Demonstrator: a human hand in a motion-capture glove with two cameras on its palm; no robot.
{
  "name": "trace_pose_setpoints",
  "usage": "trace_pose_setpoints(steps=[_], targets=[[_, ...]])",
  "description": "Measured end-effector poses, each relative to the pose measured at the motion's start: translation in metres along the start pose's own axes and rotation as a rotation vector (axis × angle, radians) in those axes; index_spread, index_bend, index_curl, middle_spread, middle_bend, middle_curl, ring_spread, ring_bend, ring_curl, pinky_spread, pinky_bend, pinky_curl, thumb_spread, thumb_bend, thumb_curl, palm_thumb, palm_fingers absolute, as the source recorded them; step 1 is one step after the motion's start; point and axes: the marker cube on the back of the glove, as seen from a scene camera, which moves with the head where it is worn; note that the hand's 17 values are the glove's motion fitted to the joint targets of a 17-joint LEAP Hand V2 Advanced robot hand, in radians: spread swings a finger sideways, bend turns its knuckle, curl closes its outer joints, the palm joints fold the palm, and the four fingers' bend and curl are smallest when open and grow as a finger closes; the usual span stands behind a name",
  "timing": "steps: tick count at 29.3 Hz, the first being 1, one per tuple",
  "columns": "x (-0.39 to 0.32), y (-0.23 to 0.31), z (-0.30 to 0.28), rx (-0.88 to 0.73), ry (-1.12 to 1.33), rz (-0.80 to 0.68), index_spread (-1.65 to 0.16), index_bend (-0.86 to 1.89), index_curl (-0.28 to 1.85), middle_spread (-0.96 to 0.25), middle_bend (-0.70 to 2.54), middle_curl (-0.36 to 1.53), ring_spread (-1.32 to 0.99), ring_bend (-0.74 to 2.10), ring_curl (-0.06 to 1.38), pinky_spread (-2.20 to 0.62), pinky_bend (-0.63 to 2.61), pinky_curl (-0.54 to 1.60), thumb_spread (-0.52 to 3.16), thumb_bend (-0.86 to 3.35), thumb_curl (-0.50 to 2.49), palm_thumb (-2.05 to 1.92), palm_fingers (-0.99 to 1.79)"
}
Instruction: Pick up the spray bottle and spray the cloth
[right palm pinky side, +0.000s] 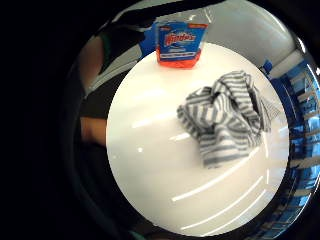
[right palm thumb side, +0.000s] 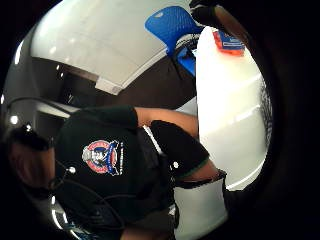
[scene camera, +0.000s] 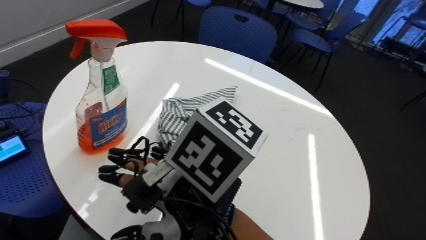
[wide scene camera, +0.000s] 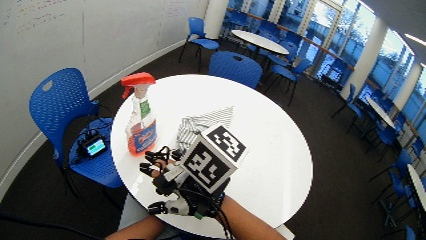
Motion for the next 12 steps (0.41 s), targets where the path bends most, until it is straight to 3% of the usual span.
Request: trace_pose_setpoints(steps=[12], targets=[[-0.037,0.014,-0.007,-0.017,0.073,-0.114,-0.42,0.18,0.33,-0.08,0.17,0.32,-0.08,0.33,0.31,0.25,0.21,0.33,1.14,-0.01,0.32,0.46,0.48]])
